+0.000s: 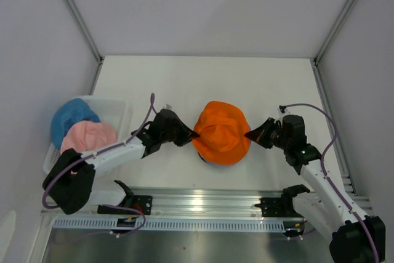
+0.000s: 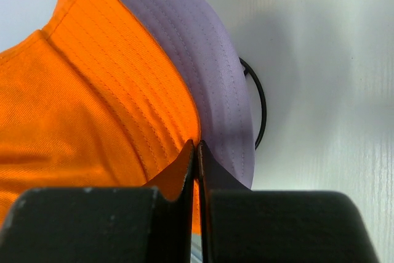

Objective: Stack the hats

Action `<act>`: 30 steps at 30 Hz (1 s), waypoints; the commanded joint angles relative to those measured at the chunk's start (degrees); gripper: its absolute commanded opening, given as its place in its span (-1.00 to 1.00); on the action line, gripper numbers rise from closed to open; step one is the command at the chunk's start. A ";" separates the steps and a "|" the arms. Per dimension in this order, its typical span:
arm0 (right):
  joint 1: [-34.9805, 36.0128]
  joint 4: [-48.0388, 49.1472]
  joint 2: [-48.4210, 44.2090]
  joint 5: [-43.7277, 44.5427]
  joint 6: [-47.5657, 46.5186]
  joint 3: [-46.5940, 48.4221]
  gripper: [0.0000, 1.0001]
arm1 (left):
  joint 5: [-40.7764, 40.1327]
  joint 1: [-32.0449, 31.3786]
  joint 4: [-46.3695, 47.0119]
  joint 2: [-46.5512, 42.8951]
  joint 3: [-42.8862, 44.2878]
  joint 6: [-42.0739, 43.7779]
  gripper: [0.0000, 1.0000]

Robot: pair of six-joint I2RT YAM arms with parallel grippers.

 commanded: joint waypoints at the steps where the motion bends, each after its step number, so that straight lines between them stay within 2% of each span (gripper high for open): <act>1: 0.20 0.33 0.68 2.67 -0.69 1.66 -1.00 | 0.21 0.21 -4.37 5.90 -1.63 2.98 -0.99; 3: 0.11 0.60 0.41 3.02 -0.69 1.66 -1.00 | 0.48 0.03 -2.16 6.43 -1.91 3.06 -0.99; 7: 0.11 -1.33 0.85 5.30 -2.53 1.40 -1.00 | -3.64 -1.02 -4.79 4.69 -0.42 6.22 -0.99; 10: 0.20 -3.61 1.55 7.23 -4.38 1.66 -1.00 | -6.71 -1.20 -7.69 3.01 -0.41 7.11 -0.75; 11: 0.20 -4.66 1.73 8.02 -4.73 1.92 -1.00 | -7.16 -1.20 -8.65 2.49 -1.11 7.37 -0.61; 16: 0.20 -7.13 3.31 8.65 -6.57 3.50 -1.00 | -7.43 -1.46 -11.91 0.81 -1.30 10.44 -0.23; 17: 0.20 -7.66 3.75 7.95 -6.93 4.03 -1.00 | -7.87 -1.64 -13.48 0.03 -0.94 11.06 -0.05; 19: 0.20 -8.45 4.19 7.42 -7.81 5.96 -0.95 | -9.44 -1.73 -15.07 -1.47 0.46 12.72 0.12; 20: 0.20 -9.50 4.45 7.33 -8.33 6.83 -0.82 | -9.89 -1.73 -16.12 -3.30 0.90 13.26 0.32; 21: 0.11 -10.12 4.72 7.33 -8.86 8.67 -0.37 | -10.07 -1.73 -16.31 -4.10 1.17 14.91 0.40; 22: 0.11 -10.73 4.98 7.33 -9.82 9.56 -0.12 | -11.03 -1.73 -16.48 -4.72 2.74 15.45 0.47; 23: 0.20 -12.57 5.59 7.76 -10.27 10.61 0.05 | -11.64 -1.73 -17.96 -5.16 3.53 16.07 0.52; 24: 0.20 -13.54 5.86 7.94 -10.71 12.62 0.41 | -12.43 -1.64 -19.20 -5.60 5.28 16.77 0.53; 27: 0.20 -18.72 6.48 9.34 -11.94 16.15 0.83 | -16.91 -1.29 -26.31 -7.09 11.08 19.75 0.61; 29: 0.20 -23.45 6.74 10.57 -14.21 21.24 0.89 | -18.94 0.89 -32.20 -8.67 15.56 21.25 0.93; 30: 0.11 -24.87 7.00 11.53 -15.01 25.26 0.92 | -19.03 1.95 -33.52 -10.60 16.71 23.87 0.99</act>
